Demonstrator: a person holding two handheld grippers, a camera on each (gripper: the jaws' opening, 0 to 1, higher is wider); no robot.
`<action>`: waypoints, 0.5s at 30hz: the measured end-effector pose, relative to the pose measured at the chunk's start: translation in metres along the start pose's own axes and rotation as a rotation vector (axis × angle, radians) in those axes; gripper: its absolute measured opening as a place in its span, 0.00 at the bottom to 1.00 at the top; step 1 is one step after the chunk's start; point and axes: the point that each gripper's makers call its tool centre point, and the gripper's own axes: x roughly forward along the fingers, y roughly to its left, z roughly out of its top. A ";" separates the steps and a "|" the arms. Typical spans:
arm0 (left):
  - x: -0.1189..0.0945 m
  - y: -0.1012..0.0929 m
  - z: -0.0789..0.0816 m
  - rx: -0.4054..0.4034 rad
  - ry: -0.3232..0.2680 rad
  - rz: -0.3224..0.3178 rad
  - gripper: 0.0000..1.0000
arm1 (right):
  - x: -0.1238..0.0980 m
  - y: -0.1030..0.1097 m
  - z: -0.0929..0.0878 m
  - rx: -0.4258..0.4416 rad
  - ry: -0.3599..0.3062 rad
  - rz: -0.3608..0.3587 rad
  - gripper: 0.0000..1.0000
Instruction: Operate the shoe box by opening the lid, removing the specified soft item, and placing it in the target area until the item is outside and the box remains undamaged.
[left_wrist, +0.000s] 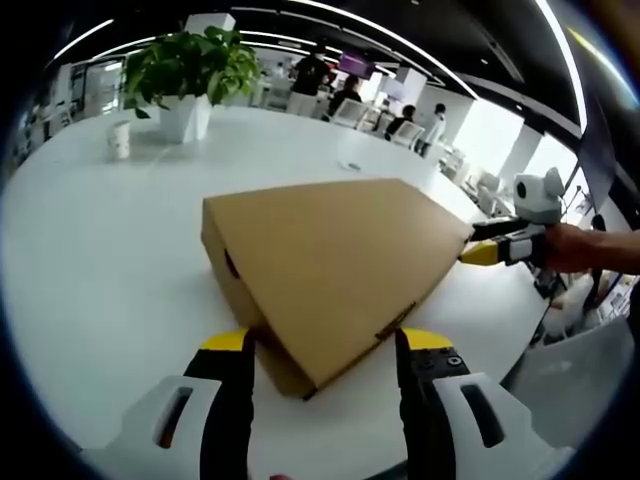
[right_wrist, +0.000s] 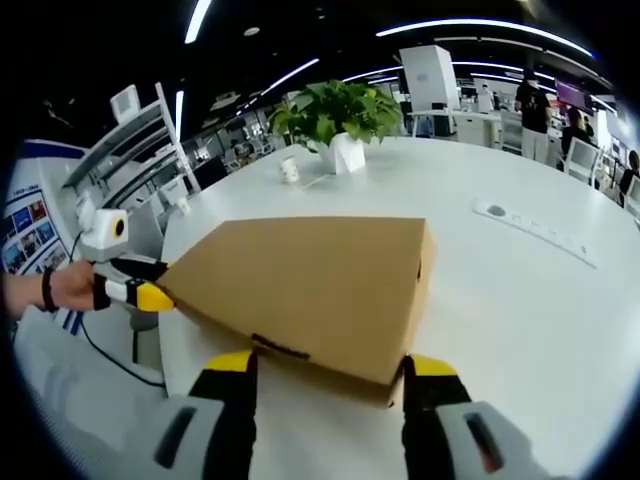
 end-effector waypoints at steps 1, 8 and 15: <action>-0.001 0.000 0.001 -0.005 -0.004 0.000 0.58 | 0.000 0.000 0.001 0.001 -0.001 0.000 0.56; -0.004 -0.001 0.003 0.006 -0.009 0.006 0.56 | -0.004 0.002 0.004 0.011 -0.009 0.001 0.55; -0.009 -0.003 0.007 0.011 -0.018 0.004 0.55 | -0.009 0.003 0.008 0.001 -0.018 0.000 0.53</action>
